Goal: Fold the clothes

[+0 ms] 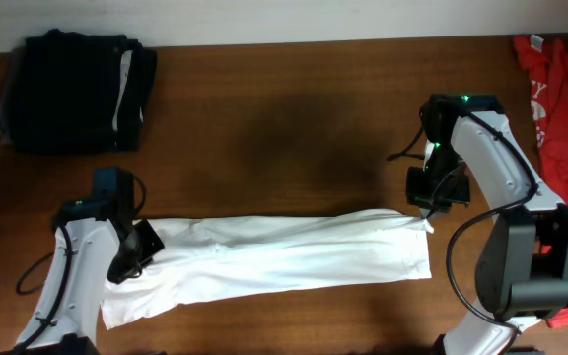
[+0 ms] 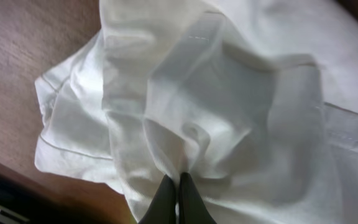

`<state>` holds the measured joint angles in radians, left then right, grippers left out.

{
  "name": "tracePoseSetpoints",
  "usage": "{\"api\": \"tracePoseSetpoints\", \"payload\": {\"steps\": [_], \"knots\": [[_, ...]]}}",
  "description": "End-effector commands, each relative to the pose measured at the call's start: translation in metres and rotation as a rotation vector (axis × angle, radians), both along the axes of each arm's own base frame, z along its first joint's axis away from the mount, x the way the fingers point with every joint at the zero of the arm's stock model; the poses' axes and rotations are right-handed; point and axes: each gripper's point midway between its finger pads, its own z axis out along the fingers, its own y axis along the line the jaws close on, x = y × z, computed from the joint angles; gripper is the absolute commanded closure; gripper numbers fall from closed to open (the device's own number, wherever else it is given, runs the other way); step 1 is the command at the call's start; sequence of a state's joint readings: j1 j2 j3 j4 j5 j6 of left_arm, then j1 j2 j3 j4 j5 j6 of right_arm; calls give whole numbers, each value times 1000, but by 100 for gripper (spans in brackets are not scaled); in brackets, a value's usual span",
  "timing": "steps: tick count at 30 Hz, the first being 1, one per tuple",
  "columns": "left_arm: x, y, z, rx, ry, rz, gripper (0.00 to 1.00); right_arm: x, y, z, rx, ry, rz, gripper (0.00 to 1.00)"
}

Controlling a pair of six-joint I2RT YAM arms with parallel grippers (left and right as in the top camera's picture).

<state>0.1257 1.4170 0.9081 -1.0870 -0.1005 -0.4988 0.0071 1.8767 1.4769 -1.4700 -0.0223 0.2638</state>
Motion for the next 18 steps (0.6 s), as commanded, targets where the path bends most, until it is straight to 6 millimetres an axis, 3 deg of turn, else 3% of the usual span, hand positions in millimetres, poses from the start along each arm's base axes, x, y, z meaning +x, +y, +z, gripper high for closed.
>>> {"api": "tracePoseSetpoints", "payload": {"steps": [1,10,13,14,15,16,18], "knots": [[-17,15,-5,99,31,123,100,-11,-6,3,-36,31,-6,96],[-35,26,-16,158,69,209,99,-35,-27,-7,-181,116,-53,96],[-35,28,-16,150,65,222,94,-37,-27,-7,-180,124,-50,87],[-34,26,-17,137,64,223,90,-38,-27,-7,-180,129,-49,54],[-34,23,-17,122,63,224,85,-39,-27,-6,-180,134,-49,28],[-33,18,-18,90,61,226,80,-40,-27,-6,-180,139,-49,12],[-31,13,-19,64,56,229,75,-40,-27,-6,-180,139,-49,2]]}}
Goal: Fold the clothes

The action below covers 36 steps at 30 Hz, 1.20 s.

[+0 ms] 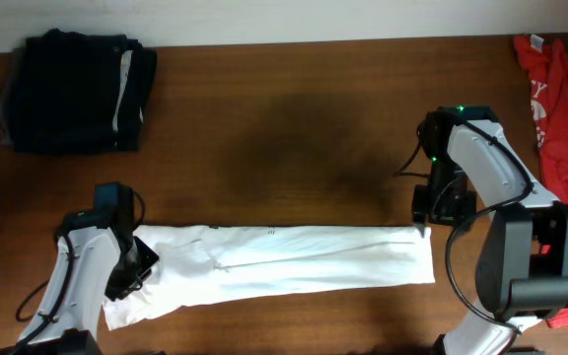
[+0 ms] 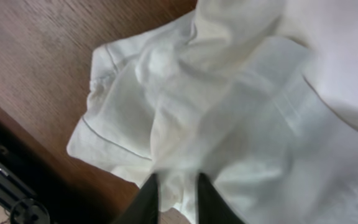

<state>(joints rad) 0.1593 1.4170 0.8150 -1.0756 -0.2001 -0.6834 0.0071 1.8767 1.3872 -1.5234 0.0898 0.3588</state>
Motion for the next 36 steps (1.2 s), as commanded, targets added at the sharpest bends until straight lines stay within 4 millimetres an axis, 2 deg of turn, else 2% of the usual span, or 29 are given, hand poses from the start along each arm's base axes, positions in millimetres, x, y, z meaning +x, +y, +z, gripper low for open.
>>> {"api": "tracePoseSetpoints", "payload": {"steps": [1,2,3,6,9,12,16,18,20,22,23,24,25,28,32,36], "knots": [[0,-8,-1,-48,-19,21,74,-3,-7,3,-40,1,2,1],[0,-11,-1,-62,-19,22,32,-4,-7,4,-40,2,2,2],[0,-14,-2,-83,-23,24,1,-4,-7,3,-37,2,1,2],[4,-27,-3,-157,-38,19,1,-2,-1,2,-7,-5,-14,2],[11,-24,4,-146,-54,-71,1,2,6,0,29,-26,-27,2],[24,-24,27,-103,-118,-124,1,13,7,-5,34,-73,-27,1],[45,-41,66,-70,-289,-231,1,22,20,-9,80,-111,-16,2],[56,-54,88,-57,-402,-348,1,26,33,-10,132,-128,24,3],[58,-68,100,-61,-464,-417,1,30,45,-11,163,-145,56,5],[55,-79,103,-74,-474,-462,1,32,53,-12,165,-155,87,7],[54,-83,102,-83,-472,-476,5,32,58,-13,167,-158,104,7],[53,-90,97,-102,-458,-498,17,33,65,-13,170,-162,128,12],[53,-95,91,-118,-444,-512,36,32,69,-14,171,-163,143,24],[49,-104,63,-149,-365,-535,69,27,80,-16,157,-152,147,56],[42,-99,21,-154,-187,-514,98,12,87,-31,153,-119,128,96],[47,-93,-8,-158,-98,-476,99,0,91,-52,184,-106,115,96]]}}
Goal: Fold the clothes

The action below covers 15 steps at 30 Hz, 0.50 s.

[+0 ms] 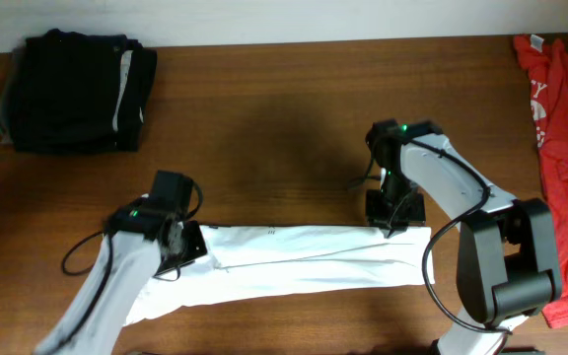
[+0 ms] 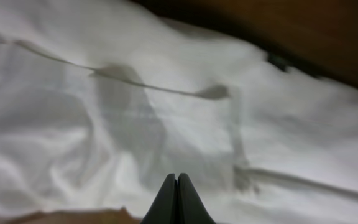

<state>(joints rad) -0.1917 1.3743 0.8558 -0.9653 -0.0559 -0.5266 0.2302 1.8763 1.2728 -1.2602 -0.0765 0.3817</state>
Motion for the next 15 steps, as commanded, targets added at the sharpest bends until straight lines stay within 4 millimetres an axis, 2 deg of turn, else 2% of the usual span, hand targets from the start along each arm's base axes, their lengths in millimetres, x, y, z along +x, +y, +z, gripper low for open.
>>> {"api": "tracePoseSetpoints", "payload": {"steps": [1,4,10,15], "knots": [[0,8,-30,12,93,31,99,-19,3,-18,19,30,-23,96],[-3,24,-49,43,168,80,99,-28,0,-33,16,37,-29,96],[-14,50,-65,61,251,180,99,-35,-9,-49,5,34,-68,96],[-22,75,-67,104,270,262,99,-33,-36,-57,-56,13,-123,96]]}}
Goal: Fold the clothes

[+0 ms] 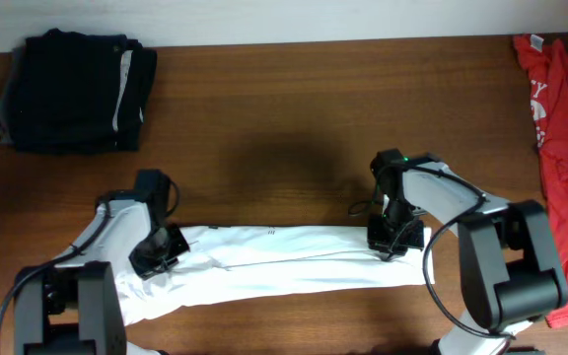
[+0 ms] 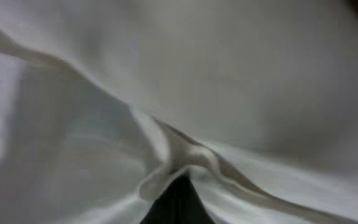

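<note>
A white garment lies as a long narrow strip across the table's front. My left gripper rests on its left part near the far edge. In the left wrist view white cloth fills the frame, and the dark fingers are shut with a raised pleat of the garment at their tips. My right gripper is down on the strip's far edge near the right end; the overhead view does not show how its jaws stand.
A folded stack of black clothes sits at the far left corner. A red shirt lies along the right edge of the table. Both arm bases stand at the near edge.
My left gripper has shifted a little left and nearer on the strip, and a pleat of cloth now stands at its tips. My right gripper has come slightly nearer, onto the far edge.
Both grippers were at the garment's two ends, the left shut on cloth, with the garment wider. Then it lay as a narrower strip and the left jaws stood open. Later both grippers were further inward at its far edge, the left shut. Now both press there.
</note>
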`<state>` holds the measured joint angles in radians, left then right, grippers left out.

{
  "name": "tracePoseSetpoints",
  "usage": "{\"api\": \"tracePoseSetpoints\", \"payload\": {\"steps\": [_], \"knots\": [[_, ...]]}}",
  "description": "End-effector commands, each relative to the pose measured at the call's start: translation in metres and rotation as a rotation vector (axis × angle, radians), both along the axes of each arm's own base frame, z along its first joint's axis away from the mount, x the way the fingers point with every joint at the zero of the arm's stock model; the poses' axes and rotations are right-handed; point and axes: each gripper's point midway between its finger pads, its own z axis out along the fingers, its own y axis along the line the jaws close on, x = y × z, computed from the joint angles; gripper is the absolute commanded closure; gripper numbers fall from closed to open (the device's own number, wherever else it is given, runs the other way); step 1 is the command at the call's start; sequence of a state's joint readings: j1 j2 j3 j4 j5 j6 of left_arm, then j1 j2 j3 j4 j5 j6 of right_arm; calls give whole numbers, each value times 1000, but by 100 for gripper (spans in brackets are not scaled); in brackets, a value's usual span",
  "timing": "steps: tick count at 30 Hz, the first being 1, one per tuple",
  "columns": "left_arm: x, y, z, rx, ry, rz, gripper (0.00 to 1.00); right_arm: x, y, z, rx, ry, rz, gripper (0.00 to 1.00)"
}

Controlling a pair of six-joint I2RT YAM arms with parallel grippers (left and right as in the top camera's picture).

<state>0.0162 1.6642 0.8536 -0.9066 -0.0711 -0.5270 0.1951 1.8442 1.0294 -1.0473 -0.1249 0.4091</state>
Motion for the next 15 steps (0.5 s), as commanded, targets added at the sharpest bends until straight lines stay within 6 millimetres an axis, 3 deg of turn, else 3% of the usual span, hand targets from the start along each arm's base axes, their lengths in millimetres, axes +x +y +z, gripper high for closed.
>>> {"api": "tracePoseSetpoints", "payload": {"steps": [1,8,15], "knots": [[-14,27,-6,74,44,91,99,-1,-34,-12,-98,6,-66,96],[-15,55,-5,127,26,233,99,22,-62,-2,-86,-39,-162,96],[-8,87,15,149,4,346,99,52,-75,34,-93,-83,-170,96]]}}
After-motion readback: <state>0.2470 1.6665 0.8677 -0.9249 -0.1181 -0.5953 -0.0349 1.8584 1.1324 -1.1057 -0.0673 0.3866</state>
